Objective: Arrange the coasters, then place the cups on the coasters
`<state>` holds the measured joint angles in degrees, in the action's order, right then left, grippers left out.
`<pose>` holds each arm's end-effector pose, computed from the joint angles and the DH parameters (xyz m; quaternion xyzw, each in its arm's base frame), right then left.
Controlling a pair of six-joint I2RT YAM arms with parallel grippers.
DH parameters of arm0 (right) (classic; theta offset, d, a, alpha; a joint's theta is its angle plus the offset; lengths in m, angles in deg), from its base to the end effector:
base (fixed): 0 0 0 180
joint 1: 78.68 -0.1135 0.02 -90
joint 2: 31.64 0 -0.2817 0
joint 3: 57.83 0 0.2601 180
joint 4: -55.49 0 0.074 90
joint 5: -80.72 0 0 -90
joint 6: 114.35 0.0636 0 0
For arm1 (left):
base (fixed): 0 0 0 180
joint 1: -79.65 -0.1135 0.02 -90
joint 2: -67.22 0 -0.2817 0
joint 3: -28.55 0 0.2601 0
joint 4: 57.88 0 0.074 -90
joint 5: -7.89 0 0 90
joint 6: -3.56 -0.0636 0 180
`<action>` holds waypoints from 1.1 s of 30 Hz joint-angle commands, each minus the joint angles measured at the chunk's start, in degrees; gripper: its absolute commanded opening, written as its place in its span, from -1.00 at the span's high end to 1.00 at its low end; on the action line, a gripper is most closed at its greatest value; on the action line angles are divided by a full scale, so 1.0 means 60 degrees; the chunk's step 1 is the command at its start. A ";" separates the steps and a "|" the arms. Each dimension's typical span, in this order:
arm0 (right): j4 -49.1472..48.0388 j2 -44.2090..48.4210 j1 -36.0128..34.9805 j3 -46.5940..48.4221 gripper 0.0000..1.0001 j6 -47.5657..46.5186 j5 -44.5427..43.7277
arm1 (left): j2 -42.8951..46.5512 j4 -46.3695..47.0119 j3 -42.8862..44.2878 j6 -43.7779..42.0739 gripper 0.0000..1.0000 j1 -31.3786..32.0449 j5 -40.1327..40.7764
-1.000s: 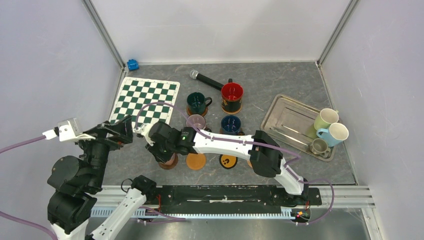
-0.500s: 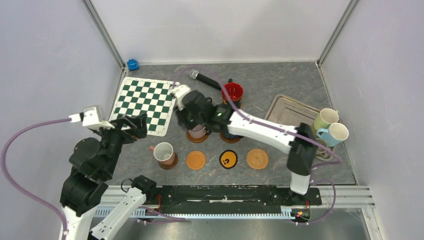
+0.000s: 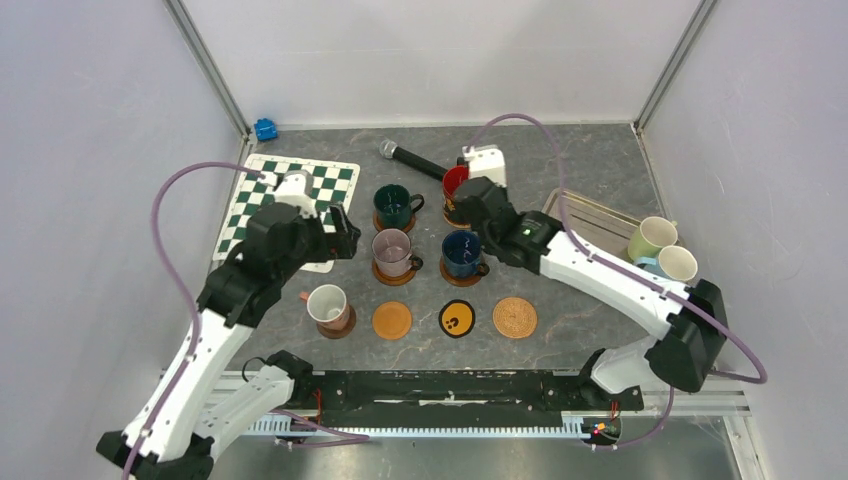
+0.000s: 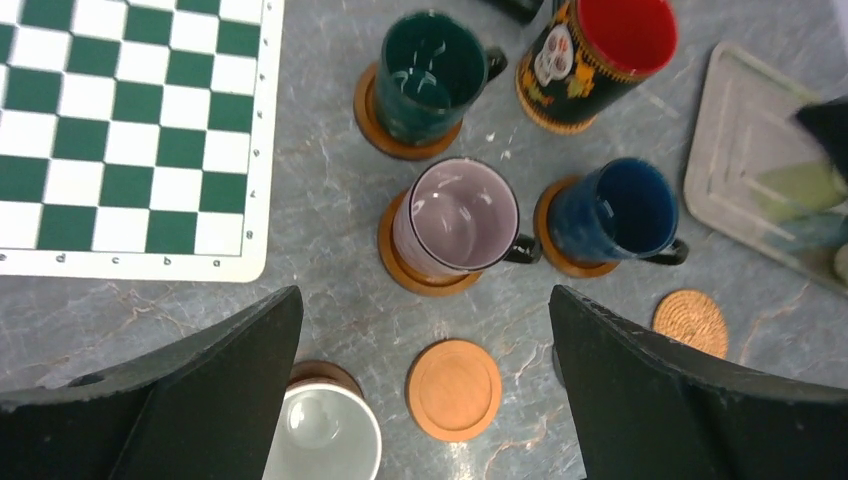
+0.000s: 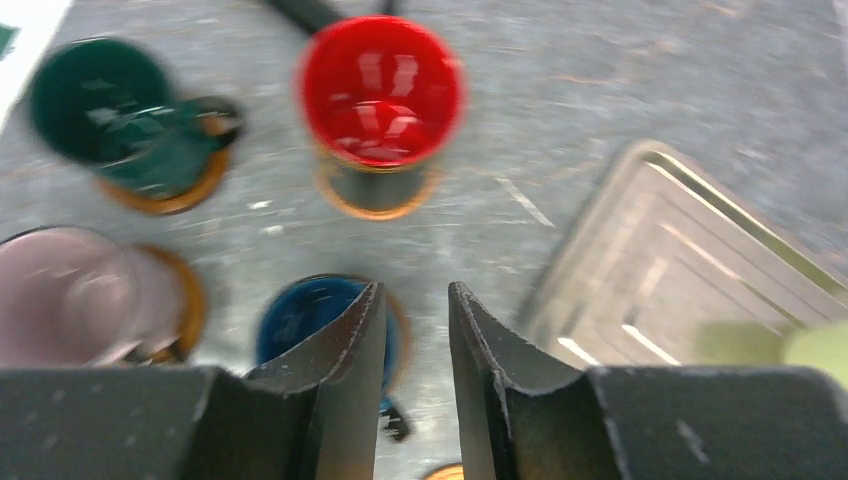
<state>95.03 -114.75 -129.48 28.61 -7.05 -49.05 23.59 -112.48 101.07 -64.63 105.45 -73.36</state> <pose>0.2496 0.2417 0.3357 -0.0944 0.8474 -0.0132 0.5223 0.1547 -0.0640 0.3742 -0.0112 0.8451 -0.1550 0.5114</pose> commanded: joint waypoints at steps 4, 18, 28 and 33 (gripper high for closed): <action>-0.0044 0.1162 0.1924 -0.0967 0.31 -0.0566 -0.1475 | -0.0309 0.0859 -0.0791 -0.0646 -0.99 0.0021 -0.0371; 0.0069 0.0874 0.7291 -0.1628 0.36 -0.1537 -0.0077 | -0.0227 0.1265 -0.1716 -0.1219 -0.99 0.0028 -0.0421; -0.0191 -0.0122 0.9689 -0.1255 0.20 -0.1656 0.1460 | -0.0045 0.1296 -0.1717 -0.1149 -0.99 0.0026 -0.0301; -0.0394 -0.0505 1.0227 -0.1090 0.17 -0.1588 0.1655 | 0.0085 0.1178 -0.1732 -0.1093 -0.99 0.0021 0.0373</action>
<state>95.64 -116.78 -69.51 19.14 -16.34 -41.57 22.82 -107.05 90.51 -69.57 105.50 -74.56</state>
